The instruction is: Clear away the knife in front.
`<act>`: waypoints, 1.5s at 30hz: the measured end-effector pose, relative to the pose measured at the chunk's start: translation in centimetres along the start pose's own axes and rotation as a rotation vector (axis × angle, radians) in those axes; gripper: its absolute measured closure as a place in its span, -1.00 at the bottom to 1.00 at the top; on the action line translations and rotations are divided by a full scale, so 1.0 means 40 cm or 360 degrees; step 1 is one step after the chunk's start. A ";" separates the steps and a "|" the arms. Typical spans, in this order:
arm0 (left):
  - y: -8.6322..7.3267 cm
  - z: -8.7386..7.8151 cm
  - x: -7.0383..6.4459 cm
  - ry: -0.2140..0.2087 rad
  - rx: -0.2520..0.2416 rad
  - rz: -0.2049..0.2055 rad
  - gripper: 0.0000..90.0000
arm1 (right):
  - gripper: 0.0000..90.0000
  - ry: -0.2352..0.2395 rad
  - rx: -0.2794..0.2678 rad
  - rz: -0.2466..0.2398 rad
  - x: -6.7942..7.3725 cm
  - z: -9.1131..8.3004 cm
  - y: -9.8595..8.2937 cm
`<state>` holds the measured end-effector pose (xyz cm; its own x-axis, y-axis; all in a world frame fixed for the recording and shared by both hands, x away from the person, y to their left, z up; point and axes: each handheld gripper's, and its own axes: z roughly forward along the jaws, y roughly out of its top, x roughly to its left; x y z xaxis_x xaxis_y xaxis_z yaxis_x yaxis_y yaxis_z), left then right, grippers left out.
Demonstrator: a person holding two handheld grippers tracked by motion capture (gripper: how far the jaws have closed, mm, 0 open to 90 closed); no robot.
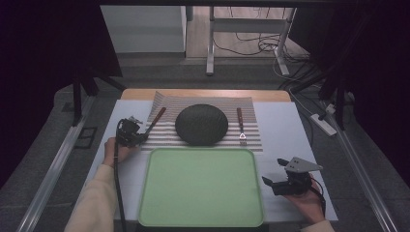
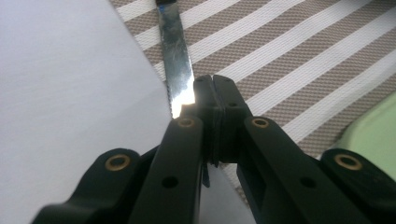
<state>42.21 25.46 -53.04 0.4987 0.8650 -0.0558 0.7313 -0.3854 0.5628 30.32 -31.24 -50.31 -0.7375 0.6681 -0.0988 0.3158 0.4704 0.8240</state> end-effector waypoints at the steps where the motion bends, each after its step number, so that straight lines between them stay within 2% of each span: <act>1: 0.006 0.000 0.001 0.0008 -0.0007 0.0010 0.96 | -0.78 0.0005 -0.0005 0.0008 0.000 -0.005 -0.003; 5: 0.023 0.002 0.005 -0.0024 -0.0026 0.0013 0.97 | -0.78 0.0005 -0.0005 0.0034 0.000 -0.019 -0.013; 10: 0.043 -0.001 0.011 -0.0005 -0.0073 0.0021 0.97 | -0.76 0.0008 -0.0043 0.0096 -0.001 -0.032 -0.021; 12: 0.060 -0.007 0.020 0.0009 -0.0121 0.0005 0.97 | -0.76 0.0020 -0.0053 0.0119 0.000 -0.031 -0.021; 16: 0.083 -0.010 0.028 0.0030 -0.0167 -0.0006 0.97 | -0.76 0.0018 -0.0039 0.0092 0.011 -0.034 -0.021; 17: 0.102 -0.004 0.034 0.0046 -0.0198 0.0002 0.97 | -0.76 0.0019 -0.0040 0.0090 0.012 -0.036 -0.022; 20: 0.125 0.011 0.045 0.0018 -0.0219 -0.0015 0.97 | -0.75 0.0015 -0.0039 0.0095 0.012 -0.039 -0.025; 24: 0.179 0.070 0.074 0.0087 -0.0122 -0.0021 0.97 | -0.75 -0.0002 -0.0047 0.0128 0.005 -0.044 -0.031; 27: 0.193 0.096 0.090 0.0148 -0.0109 -0.0021 0.97 | -0.75 -0.0007 -0.0040 0.0129 0.005 -0.043 -0.032; 28: 0.193 0.096 0.090 0.0148 -0.0109 -0.0021 0.97 | -0.75 -0.0009 -0.0038 0.0129 0.005 -0.042 -0.032; 29: 0.200 0.113 0.098 0.0167 -0.0074 -0.0019 0.97 | -0.76 -0.0015 -0.0035 0.0127 0.004 -0.042 -0.032; 32: 0.206 0.130 0.102 0.0161 -0.0033 -0.0017 0.97 | -0.75 -0.0020 -0.0031 0.0135 0.002 -0.040 -0.034; 35: 0.217 0.143 0.099 0.0135 -0.0030 -0.0022 0.97 | -0.75 -0.0021 -0.0026 0.0137 0.001 -0.039 -0.034; 38: 0.227 0.148 0.080 0.0125 -0.0015 0.0021 0.97 | -0.75 -0.0014 -0.0007 0.0141 -0.001 -0.034 -0.036; 39: 0.233 0.149 0.066 0.0090 0.0002 0.0042 0.97 | -0.75 -0.0010 -0.0003 0.0142 -0.002 -0.033 -0.036; 43: 0.240 0.151 0.044 0.0059 0.0022 0.0057 0.97 | -0.75 0.0007 -0.0003 0.0140 -0.002 -0.028 -0.033; 45: 0.246 0.153 0.027 0.0053 0.0038 0.0089 0.97 | -0.76 0.0012 0.0005 0.0131 -0.001 -0.023 -0.031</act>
<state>52.80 20.64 -52.61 0.5236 0.8519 0.0027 0.7139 -0.4405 0.5444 29.41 -32.39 -50.82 -0.7132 0.7004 -0.0266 0.3774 0.4158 0.8274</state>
